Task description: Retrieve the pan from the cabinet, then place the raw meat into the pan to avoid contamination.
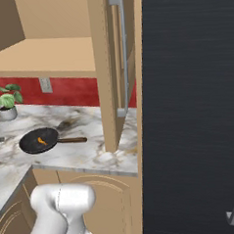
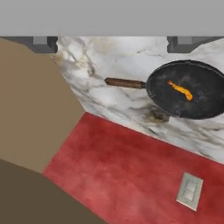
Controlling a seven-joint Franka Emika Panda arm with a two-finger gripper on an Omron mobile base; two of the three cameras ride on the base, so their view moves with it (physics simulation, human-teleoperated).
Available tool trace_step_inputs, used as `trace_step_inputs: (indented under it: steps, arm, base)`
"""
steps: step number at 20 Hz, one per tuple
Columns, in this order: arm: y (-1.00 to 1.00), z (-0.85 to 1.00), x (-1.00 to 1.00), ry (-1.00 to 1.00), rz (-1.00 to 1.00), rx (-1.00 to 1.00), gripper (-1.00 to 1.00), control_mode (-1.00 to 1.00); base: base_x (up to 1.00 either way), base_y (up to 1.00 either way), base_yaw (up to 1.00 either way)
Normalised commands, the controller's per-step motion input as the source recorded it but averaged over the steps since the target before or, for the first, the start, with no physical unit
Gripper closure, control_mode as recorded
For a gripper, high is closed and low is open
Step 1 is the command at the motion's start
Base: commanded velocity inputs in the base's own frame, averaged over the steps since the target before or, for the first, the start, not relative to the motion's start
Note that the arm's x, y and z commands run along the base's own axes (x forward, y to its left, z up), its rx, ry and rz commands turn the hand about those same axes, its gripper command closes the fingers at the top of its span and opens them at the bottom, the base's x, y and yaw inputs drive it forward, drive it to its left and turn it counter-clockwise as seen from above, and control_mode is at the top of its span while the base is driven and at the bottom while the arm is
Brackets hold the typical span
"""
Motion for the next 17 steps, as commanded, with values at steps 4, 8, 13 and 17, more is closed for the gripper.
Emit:
trace_step_inputs:
  steps: [4, 8, 13, 17]
  arm:
    - [-0.15, -0.12, 1.0, 0.24, -0.01, 0.03, -1.0, -1.0]
    - [-0.03, -0.16, 1.0, 0.23, -0.03, 0.0, -1.0, -1.0]
    - [0.0, -0.17, 1.0, 0.18, -0.05, 0.0, -1.0, -1.0]
    - [0.15, -0.1, 0.69, 0.02, -0.11, -0.05, -1.0, -1.0]
  base:
    - [0.0, 0.0, 0.0]
    - [0.0, 0.0, 0.0]
    - [0.0, 0.0, 0.0]
    - [0.0, 0.0, 0.0]
